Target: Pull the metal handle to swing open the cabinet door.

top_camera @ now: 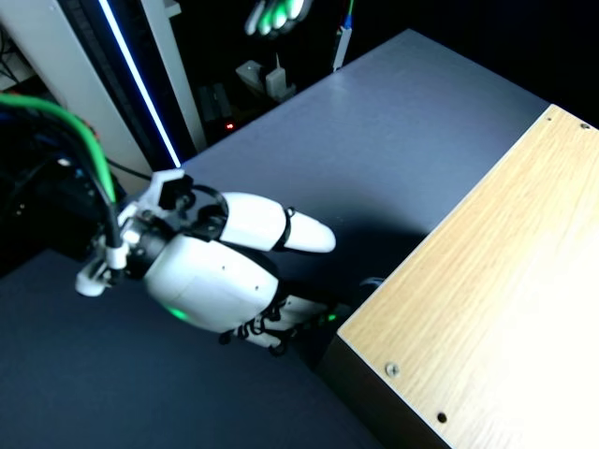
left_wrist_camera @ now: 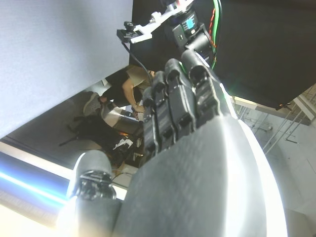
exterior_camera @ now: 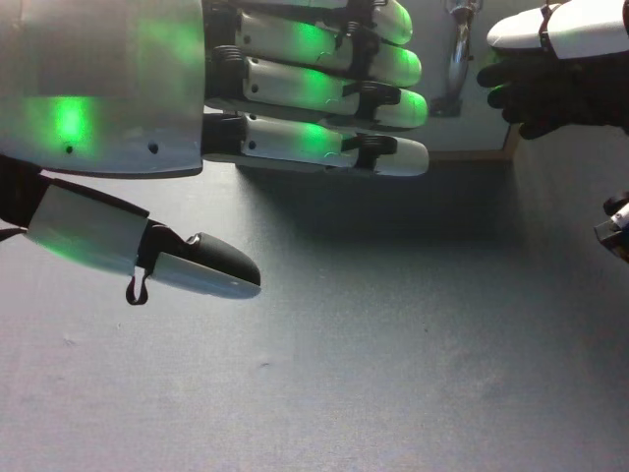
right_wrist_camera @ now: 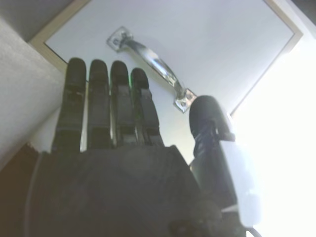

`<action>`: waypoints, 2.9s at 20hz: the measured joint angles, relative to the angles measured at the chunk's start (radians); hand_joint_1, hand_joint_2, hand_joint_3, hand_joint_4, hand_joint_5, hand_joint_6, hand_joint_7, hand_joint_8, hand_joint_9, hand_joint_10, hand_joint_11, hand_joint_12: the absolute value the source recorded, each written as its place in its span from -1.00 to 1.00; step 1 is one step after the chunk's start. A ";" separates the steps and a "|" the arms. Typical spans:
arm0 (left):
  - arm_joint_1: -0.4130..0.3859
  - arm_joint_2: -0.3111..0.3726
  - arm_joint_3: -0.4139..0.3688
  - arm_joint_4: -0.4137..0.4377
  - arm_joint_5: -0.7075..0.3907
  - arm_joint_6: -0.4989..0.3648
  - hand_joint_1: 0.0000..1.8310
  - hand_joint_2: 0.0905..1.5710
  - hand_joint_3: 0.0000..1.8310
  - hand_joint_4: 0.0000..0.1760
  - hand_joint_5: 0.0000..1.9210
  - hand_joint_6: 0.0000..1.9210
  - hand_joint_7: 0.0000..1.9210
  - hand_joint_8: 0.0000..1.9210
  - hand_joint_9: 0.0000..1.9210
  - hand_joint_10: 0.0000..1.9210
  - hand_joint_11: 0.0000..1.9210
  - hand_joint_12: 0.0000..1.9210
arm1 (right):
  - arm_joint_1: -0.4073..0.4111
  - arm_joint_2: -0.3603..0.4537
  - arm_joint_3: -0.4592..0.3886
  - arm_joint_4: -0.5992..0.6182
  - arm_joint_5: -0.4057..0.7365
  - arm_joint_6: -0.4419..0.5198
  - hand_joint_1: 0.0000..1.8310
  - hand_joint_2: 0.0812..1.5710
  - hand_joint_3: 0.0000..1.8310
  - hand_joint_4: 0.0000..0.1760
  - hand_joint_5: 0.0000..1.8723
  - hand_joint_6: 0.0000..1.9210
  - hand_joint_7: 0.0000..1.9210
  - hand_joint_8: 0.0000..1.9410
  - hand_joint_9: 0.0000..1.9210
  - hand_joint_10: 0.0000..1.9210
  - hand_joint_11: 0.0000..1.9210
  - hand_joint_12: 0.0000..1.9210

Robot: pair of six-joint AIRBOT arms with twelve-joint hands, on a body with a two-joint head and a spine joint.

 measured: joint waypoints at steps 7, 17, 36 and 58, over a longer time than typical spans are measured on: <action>0.000 0.000 0.000 0.000 0.001 0.000 -1.00 0.66 -1.00 -1.00 -0.73 -1.00 -0.70 -1.00 -0.72 -1.00 -1.00 -0.38 | -0.008 -0.006 0.008 -0.004 0.028 0.000 -1.00 0.71 -1.00 -1.00 -0.66 -1.00 -0.66 -1.00 -0.69 -1.00 -1.00 -0.12; 0.000 0.000 0.000 0.000 0.001 0.000 -1.00 0.66 -1.00 -1.00 -0.72 -1.00 -0.69 -1.00 -0.71 -1.00 -1.00 -0.36 | -0.023 -0.029 0.036 -0.008 0.060 0.000 -1.00 0.71 -1.00 -1.00 -0.65 -1.00 -0.66 -1.00 -0.69 -1.00 -1.00 -0.11; 0.000 0.000 0.000 0.000 0.001 0.000 -1.00 0.66 -1.00 -1.00 -0.74 -1.00 -0.70 -1.00 -0.73 -1.00 -1.00 -0.37 | -0.051 -0.046 0.046 -0.011 0.113 0.000 -1.00 0.72 -1.00 -1.00 -0.64 -0.99 -0.65 -1.00 -0.69 -1.00 -1.00 -0.11; 0.000 0.000 0.000 0.000 0.002 0.000 -1.00 0.66 -1.00 -1.00 -0.73 -1.00 -0.70 -1.00 -0.73 -1.00 -1.00 -0.38 | -0.064 -0.001 -0.024 -0.004 0.149 -0.001 -1.00 0.71 -1.00 -1.00 -0.65 -1.00 -0.66 -1.00 -0.69 -1.00 -1.00 -0.11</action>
